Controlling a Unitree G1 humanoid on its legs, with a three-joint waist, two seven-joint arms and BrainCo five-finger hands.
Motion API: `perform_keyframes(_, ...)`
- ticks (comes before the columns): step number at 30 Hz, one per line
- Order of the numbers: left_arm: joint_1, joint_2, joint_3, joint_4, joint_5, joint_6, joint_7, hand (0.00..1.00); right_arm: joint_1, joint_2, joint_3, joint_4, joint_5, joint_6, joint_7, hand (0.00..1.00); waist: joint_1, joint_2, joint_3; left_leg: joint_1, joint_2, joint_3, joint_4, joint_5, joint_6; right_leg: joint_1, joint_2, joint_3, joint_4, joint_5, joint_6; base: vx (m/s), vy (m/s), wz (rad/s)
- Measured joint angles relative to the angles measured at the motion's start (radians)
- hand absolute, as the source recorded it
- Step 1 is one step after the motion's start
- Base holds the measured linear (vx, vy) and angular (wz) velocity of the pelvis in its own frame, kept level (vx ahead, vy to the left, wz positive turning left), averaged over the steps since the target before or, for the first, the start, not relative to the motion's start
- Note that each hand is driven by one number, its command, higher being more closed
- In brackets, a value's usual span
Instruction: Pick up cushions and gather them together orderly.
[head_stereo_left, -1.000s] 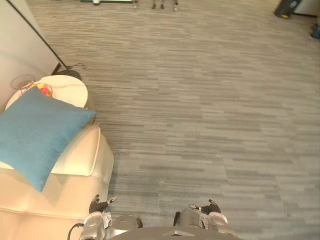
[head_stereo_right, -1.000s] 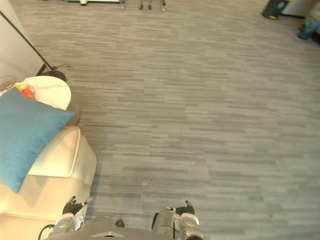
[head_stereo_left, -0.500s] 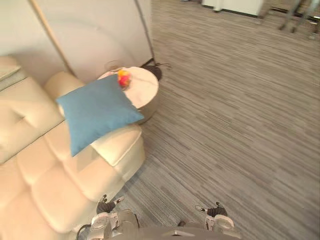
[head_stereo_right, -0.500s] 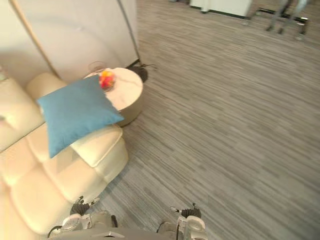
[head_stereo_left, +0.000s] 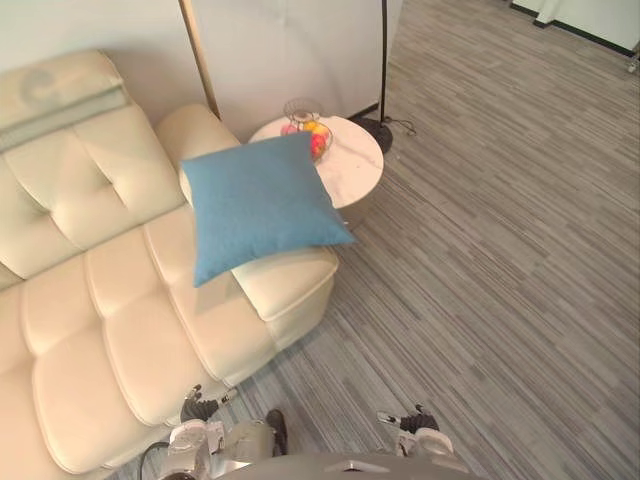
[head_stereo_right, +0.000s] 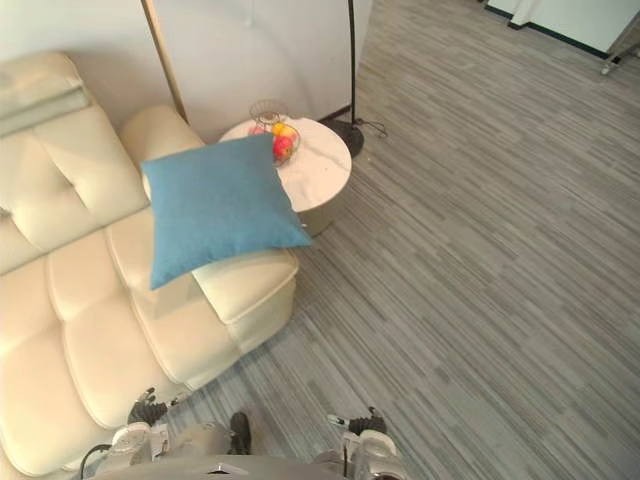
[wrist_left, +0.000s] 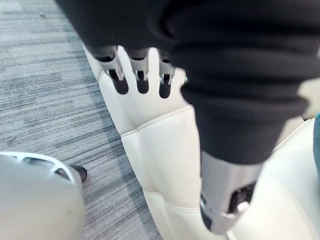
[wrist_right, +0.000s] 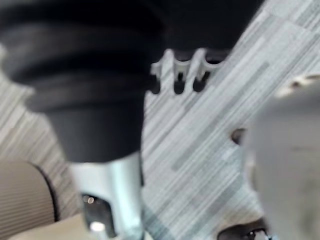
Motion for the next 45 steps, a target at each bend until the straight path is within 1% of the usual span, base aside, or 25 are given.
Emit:
perform_keyframes(1,0.007,0.022,-0.015,-0.001,0.002,0.002,0.000,0.00,0.000,0.002,0.014,-0.001,0.002,-0.003,0.006,0.00,-0.007,-0.017,0.004,0.029,-0.007,-0.018,-0.005,-0.005,0.010,-0.048,-0.014,0.040,0.131,0.020,-0.016,0.16,0.032,0.49)
perform_keyframes(2,0.019,0.046,-0.016,-0.002,0.002,0.007,0.001,0.00,0.007,0.011,0.026,0.006,0.001,-0.002,0.011,0.00,-0.015,-0.038,0.004,0.063,-0.006,-0.049,-0.015,-0.008,0.014,-0.079,0.006,0.055,0.202,-0.031,-0.021,0.22,-0.032,0.62)
perform_keyframes(3,0.018,0.052,-0.016,-0.003,0.001,0.008,0.001,0.00,0.005,0.015,0.027,0.005,0.002,-0.005,0.011,0.00,-0.023,-0.043,0.004,0.071,0.001,-0.075,-0.017,-0.005,0.020,-0.093,0.040,0.059,0.199,-0.076,-0.023,0.21,-0.080,0.58)
perform_keyframes(5,0.019,0.051,-0.016,-0.003,0.001,0.009,0.001,0.00,0.003,0.015,0.029,0.005,0.002,-0.013,0.011,0.00,-0.031,-0.040,0.004,0.078,0.021,-0.106,-0.019,-0.008,0.013,-0.110,0.095,0.054,0.130,-0.124,-0.025,0.14,-0.087,0.56)
perform_keyframes(7,0.017,0.047,-0.016,-0.002,0.001,0.009,0.002,0.00,-0.003,0.014,0.032,0.005,0.004,-0.018,0.012,0.00,-0.034,-0.030,0.012,0.091,0.043,-0.142,-0.027,-0.012,0.002,-0.129,0.158,0.066,-0.021,-0.139,-0.030,0.20,-0.166,0.52)
perform_keyframes(8,0.015,0.039,-0.016,-0.001,0.001,0.009,0.003,0.00,-0.009,0.011,0.032,0.000,0.004,-0.019,0.012,0.00,-0.040,-0.014,0.021,0.111,0.069,-0.161,-0.042,-0.012,-0.014,-0.132,0.212,0.097,-0.157,-0.119,-0.038,0.21,-0.185,0.51)
perform_keyframes(9,0.012,0.034,-0.017,-0.001,0.001,0.009,0.003,0.00,-0.009,0.011,0.032,-0.003,0.004,-0.019,0.012,0.00,-0.044,-0.007,0.025,0.125,0.085,-0.184,-0.055,-0.015,-0.036,-0.134,0.251,0.147,-0.287,-0.070,-0.036,0.18,-0.167,0.51)
perform_keyframes(10,0.009,0.032,-0.017,-0.001,0.001,0.009,0.003,0.00,-0.009,0.012,0.032,-0.003,0.004,-0.019,0.012,0.00,-0.047,-0.008,0.025,0.129,0.089,-0.197,-0.059,-0.018,-0.046,-0.134,0.261,0.177,-0.359,-0.032,-0.033,0.21,-0.205,0.68)
perform_keyframes(11,0.008,0.032,-0.016,0.000,0.002,0.009,0.002,0.00,-0.005,0.013,0.029,-0.009,0.004,-0.017,0.012,0.00,-0.051,-0.026,0.027,0.135,0.083,-0.230,-0.057,-0.030,-0.086,-0.112,0.259,0.220,-0.480,0.138,-0.023,0.28,-0.312,0.64)
perform_keyframes(12,0.004,0.030,-0.014,0.005,0.002,0.009,0.002,0.00,-0.002,0.012,0.022,-0.012,0.005,-0.016,0.013,0.00,-0.052,-0.030,0.022,0.145,0.087,-0.239,-0.057,-0.037,-0.098,-0.096,0.269,0.208,-0.484,0.179,-0.069,0.34,-0.354,0.62)
perform_keyframes(13,0.000,0.001,-0.014,0.005,0.004,0.006,0.000,0.00,-0.003,0.002,0.013,-0.016,0.003,-0.013,0.012,0.00,-0.047,0.002,0.023,0.152,0.114,-0.236,-0.066,-0.030,-0.111,-0.094,0.287,0.189,-0.457,0.155,-0.081,0.38,-0.354,0.45)
perform_keyframes(14,0.000,-0.029,-0.011,0.004,0.010,0.005,0.000,0.00,-0.003,-0.002,-0.010,-0.033,0.004,-0.014,0.012,0.00,-0.053,0.022,0.033,0.169,0.131,-0.234,-0.090,-0.024,-0.119,-0.095,0.295,0.159,-0.421,0.114,-0.092,0.31,-0.240,0.41)
perform_keyframes(16,-0.002,-0.051,-0.005,0.005,0.019,0.005,0.000,0.00,-0.003,-0.002,-0.030,-0.034,0.004,-0.014,0.012,0.00,-0.057,0.039,0.029,0.195,0.150,-0.234,-0.123,-0.010,-0.134,-0.090,0.303,0.130,-0.381,0.061,-0.102,0.21,-0.153,0.45)
perform_keyframes(19,-0.009,-0.054,0.009,0.002,0.022,0.005,0.000,0.00,0.002,0.005,-0.032,-0.034,0.004,-0.014,0.012,0.00,-0.054,0.037,0.028,0.190,0.170,-0.233,-0.082,-0.010,-0.141,-0.052,0.300,0.077,-0.362,0.004,-0.109,0.19,-0.127,0.57)
perform_keyframes(21,-0.018,-0.052,0.018,-0.003,0.028,0.005,0.000,0.00,0.014,0.010,-0.032,-0.035,0.004,-0.014,0.012,0.00,-0.045,0.019,0.033,0.118,0.176,-0.209,0.077,-0.017,-0.151,0.006,0.283,0.033,-0.396,-0.001,-0.109,0.14,-0.059,0.63)
perform_keyframes(24,-0.018,-0.050,0.021,-0.005,0.028,0.005,0.000,0.00,0.018,0.020,-0.034,-0.036,0.004,-0.013,0.012,0.00,-0.032,0.018,0.032,0.086,0.190,-0.143,0.144,-0.045,-0.147,0.029,0.274,0.025,-0.416,0.001,-0.112,0.08,0.023,0.18)
perform_keyframes(25,-0.018,-0.052,0.022,-0.004,0.028,0.005,0.000,0.00,0.020,0.021,-0.036,-0.040,0.004,-0.013,0.012,0.00,-0.030,0.019,0.031,0.070,0.188,-0.110,0.137,-0.068,-0.135,0.035,0.266,0.025,-0.415,0.002,-0.110,0.10,0.145,0.03)
perform_keyframes(27,-0.018,-0.051,0.021,-0.004,0.028,0.005,0.000,0.00,0.019,0.023,-0.037,-0.041,0.004,-0.012,0.011,0.00,-0.030,0.024,0.029,0.048,0.175,-0.096,0.068,-0.062,-0.121,0.036,0.251,0.029,-0.412,0.008,-0.099,0.07,0.179,-0.06)
perform_keyframes(28,-0.018,-0.054,0.017,-0.001,0.028,0.005,-0.001,0.00,0.020,0.020,-0.038,-0.042,0.004,-0.010,0.011,0.00,-0.025,0.023,0.018,0.051,0.150,-0.091,0.027,-0.007,-0.119,0.032,0.250,0.059,-0.416,0.014,-0.073,0.05,0.161,-0.11)
perform_keyframes(31,-0.016,-0.032,0.005,-0.001,0.027,0.004,0.000,0.00,0.039,0.047,-0.036,-0.072,0.003,-0.011,0.011,0.00,-0.021,-0.005,0.008,0.055,0.112,-0.072,0.018,0.000,-0.109,0.033,0.221,0.094,-0.456,0.041,-0.051,0.02,0.165,-0.09)
perform_keyframes(34,-0.012,-0.031,0.003,0.000,0.029,0.005,0.000,0.00,0.041,0.050,-0.035,-0.071,0.002,-0.010,0.011,0.00,-0.023,-0.010,0.004,0.072,0.092,-0.061,0.008,0.004,-0.102,0.053,0.212,0.120,-0.497,0.067,-0.037,-0.04,0.116,-0.16)
perform_keyframes(36,-0.010,-0.033,0.002,0.002,0.034,0.005,0.000,0.00,0.039,0.046,-0.035,-0.071,-0.001,-0.011,0.011,0.00,-0.026,-0.007,0.002,0.087,0.085,-0.048,-0.042,0.020,-0.080,0.051,0.217,0.131,-0.528,0.093,-0.035,-0.08,0.038,-0.16)
perform_keyframes(42,-0.008,-0.024,0.001,0.006,0.034,0.006,0.001,0.00,0.036,0.036,-0.032,-0.074,-0.015,-0.010,0.004,0.00,-0.029,-0.001,-0.005,0.095,0.073,-0.042,-0.123,0.069,-0.075,0.047,0.232,0.145,-0.608,0.151,-0.038,-0.07,-0.005,-0.09)
perform_keyframes(44,-0.008,-0.023,0.003,-0.005,0.024,0.007,0.001,0.00,0.042,0.029,-0.032,-0.116,-0.015,-0.002,-0.002,0.00,-0.029,-0.001,-0.005,0.094,0.069,-0.042,-0.141,0.080,-0.074,0.046,0.234,0.148,-0.630,0.168,-0.038,-0.08,-0.004,-0.06)
perform_keyframes(45,0.000,-0.021,0.007,-0.031,0.003,0.008,0.007,0.00,0.044,0.016,-0.032,-0.193,-0.015,0.004,-0.007,0.00,-0.033,-0.002,-0.005,0.094,0.063,-0.042,-0.156,0.086,-0.071,0.046,0.234,0.153,-0.650,0.180,-0.041,-0.06,0.015,-0.09)
